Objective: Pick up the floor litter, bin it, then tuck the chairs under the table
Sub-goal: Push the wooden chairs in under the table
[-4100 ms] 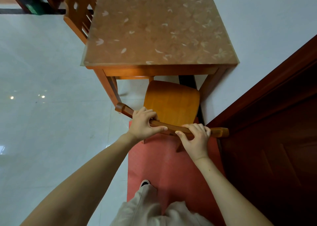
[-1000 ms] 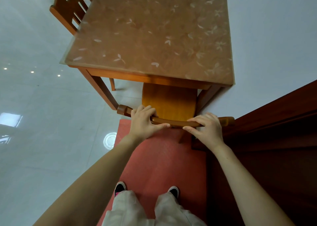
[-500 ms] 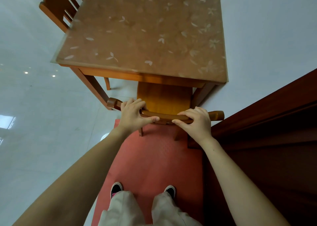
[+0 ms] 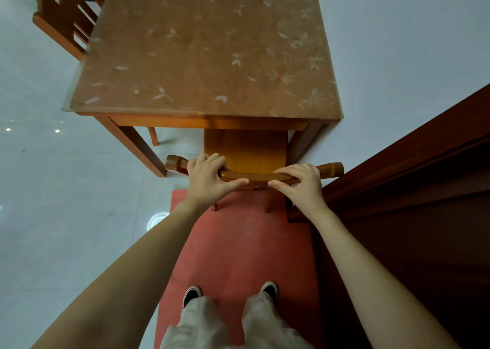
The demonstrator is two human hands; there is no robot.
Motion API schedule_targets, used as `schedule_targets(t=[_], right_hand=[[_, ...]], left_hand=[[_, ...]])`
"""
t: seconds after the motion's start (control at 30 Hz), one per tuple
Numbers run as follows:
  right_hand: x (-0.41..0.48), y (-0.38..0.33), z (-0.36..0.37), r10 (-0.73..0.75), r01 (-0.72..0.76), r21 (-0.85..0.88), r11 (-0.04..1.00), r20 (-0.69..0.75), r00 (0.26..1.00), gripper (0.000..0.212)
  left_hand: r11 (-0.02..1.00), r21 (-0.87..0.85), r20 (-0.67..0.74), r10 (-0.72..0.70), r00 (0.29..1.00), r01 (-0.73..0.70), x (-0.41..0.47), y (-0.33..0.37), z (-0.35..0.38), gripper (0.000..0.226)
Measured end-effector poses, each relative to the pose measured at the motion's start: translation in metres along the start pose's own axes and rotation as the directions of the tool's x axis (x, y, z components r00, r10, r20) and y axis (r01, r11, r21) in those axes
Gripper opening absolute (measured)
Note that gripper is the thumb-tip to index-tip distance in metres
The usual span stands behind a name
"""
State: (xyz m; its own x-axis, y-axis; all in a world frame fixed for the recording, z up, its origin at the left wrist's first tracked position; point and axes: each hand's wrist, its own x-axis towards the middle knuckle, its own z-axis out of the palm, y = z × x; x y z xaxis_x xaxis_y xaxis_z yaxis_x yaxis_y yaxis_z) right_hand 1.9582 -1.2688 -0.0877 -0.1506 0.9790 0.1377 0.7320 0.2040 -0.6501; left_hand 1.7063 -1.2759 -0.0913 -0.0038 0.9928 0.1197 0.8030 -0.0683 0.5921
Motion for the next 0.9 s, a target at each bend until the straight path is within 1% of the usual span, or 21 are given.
schedule_targets(t=[0.23, 0.43, 0.63, 0.8, 0.9], right_hand=[[0.009, -0.002, 0.005, -0.005, 0.005, 0.028, 1.0, -0.015, 1.0, 0.028], [0.026, 0.016, -0.014, 0.023, -0.025, 0.068, 0.997, 0.034, 0.999, 0.029], [0.027, 0.011, -0.004, 0.017, -0.017, 0.066, 0.998, 0.01, 1.0, 0.027], [0.031, 0.007, 0.003, 0.004, -0.003, 0.075, 0.997, -0.012, 1.0, 0.031], [0.032, 0.009, 0.003, -0.011, 0.012, 0.061, 0.998, -0.013, 1.0, 0.028]], left_hand=[[1.0, 0.01, 0.012, -0.014, 1.0, 0.014, 0.01, -0.004, -0.003, 0.064], [0.999, 0.009, -0.003, -0.032, 0.999, 0.032, 0.017, 0.016, 0.011, 0.059], [1.0, 0.007, -0.006, -0.008, 1.0, 0.008, 0.024, 0.006, 0.004, 0.062], [1.0, 0.014, -0.002, -0.011, 1.0, 0.011, 0.031, 0.0, -0.001, 0.067], [1.0, 0.019, 0.007, -0.025, 1.0, 0.025, 0.032, 0.002, -0.001, 0.066]])
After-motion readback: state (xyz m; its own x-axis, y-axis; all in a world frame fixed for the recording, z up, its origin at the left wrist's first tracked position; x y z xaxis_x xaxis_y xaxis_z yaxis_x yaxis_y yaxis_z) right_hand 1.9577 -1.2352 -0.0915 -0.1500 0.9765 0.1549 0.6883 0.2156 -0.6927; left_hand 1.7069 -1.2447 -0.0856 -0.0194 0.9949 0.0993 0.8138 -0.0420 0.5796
